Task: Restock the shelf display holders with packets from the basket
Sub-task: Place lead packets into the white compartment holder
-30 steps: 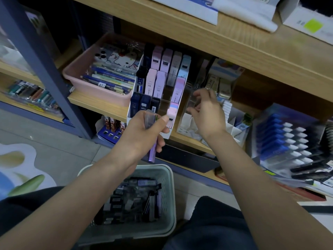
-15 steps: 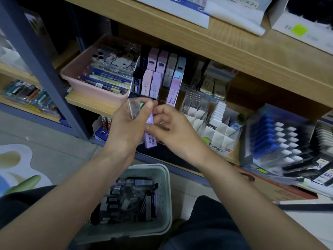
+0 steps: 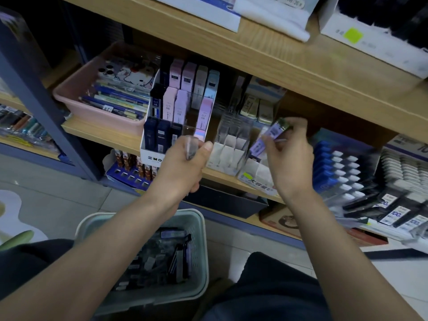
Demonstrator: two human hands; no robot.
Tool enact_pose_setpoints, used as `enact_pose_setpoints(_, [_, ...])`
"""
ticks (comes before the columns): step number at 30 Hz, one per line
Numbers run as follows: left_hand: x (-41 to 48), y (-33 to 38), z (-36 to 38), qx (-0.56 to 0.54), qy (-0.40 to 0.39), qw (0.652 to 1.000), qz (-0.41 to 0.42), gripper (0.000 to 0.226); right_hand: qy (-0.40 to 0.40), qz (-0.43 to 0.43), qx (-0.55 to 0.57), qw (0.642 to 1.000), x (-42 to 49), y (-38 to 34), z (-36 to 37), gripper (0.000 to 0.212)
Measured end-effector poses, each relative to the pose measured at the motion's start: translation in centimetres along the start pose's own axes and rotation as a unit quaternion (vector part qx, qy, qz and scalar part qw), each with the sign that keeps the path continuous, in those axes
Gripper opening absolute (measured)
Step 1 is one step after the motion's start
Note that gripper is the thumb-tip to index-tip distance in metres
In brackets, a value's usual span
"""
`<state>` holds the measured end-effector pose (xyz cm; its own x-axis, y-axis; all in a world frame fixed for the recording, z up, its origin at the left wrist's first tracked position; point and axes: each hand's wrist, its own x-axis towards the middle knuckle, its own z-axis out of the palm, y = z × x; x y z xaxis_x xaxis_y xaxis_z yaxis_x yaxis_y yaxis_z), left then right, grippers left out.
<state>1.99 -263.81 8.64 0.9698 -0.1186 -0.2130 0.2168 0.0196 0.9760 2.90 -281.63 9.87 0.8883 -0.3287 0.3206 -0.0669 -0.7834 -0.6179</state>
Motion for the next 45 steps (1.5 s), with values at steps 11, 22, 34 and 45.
enact_pose_setpoints(11, [0.5, -0.5, 2.8, -0.043, -0.039, 0.992, -0.109, 0.012, -0.014, 0.025, -0.174, 0.984, 2.1, 5.5, -0.9, 0.027])
enact_pose_setpoints(22, [0.1, -0.8, 3.3, -0.042, -0.104, 0.991, -0.073, 0.008, 0.012, -0.007, -0.169, 0.986, 2.5, 7.5, -1.1, 0.026])
enact_pose_setpoints(34, [0.0, -0.8, 2.6, -0.046, -0.106, 0.992, -0.055, 0.009, -0.002, 0.046, -0.215, 0.975, 2.7, 7.0, -1.1, 0.025])
enact_pose_setpoints(45, [-0.6, 0.0, 2.6, 0.026, -0.101, 0.994, -0.045, 0.022, -0.32, 0.108, 0.214, 0.917, -0.3, -1.9, -0.6, 0.017])
